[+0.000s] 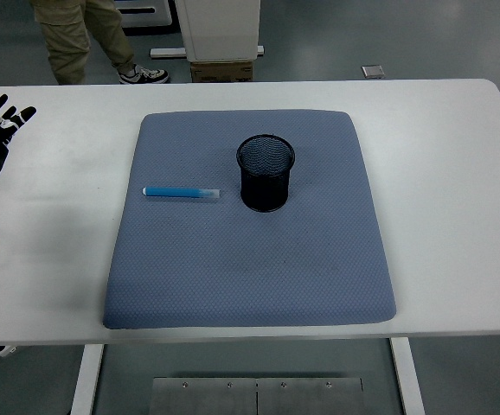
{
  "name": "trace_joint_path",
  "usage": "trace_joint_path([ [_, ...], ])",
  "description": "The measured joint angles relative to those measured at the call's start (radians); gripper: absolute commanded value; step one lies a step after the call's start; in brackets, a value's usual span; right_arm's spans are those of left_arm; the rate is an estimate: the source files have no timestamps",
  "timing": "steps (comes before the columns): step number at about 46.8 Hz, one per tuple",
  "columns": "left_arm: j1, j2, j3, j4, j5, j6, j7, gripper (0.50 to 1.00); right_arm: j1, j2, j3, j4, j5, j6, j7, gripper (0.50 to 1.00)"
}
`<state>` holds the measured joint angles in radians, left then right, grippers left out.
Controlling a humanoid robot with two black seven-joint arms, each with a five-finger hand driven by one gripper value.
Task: Left hand places marker in pen holder
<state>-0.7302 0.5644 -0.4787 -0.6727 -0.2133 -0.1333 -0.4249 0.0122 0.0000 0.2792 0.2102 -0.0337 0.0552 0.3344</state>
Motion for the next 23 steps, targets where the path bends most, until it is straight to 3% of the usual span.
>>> trace_joint_path([
  [23,-0.001,-0.001,-0.001,0.002,0.000,-0.005,0.002,1.000,0.001,0.000,0.000,0.000,0.000,0.000,0.000,1.000],
])
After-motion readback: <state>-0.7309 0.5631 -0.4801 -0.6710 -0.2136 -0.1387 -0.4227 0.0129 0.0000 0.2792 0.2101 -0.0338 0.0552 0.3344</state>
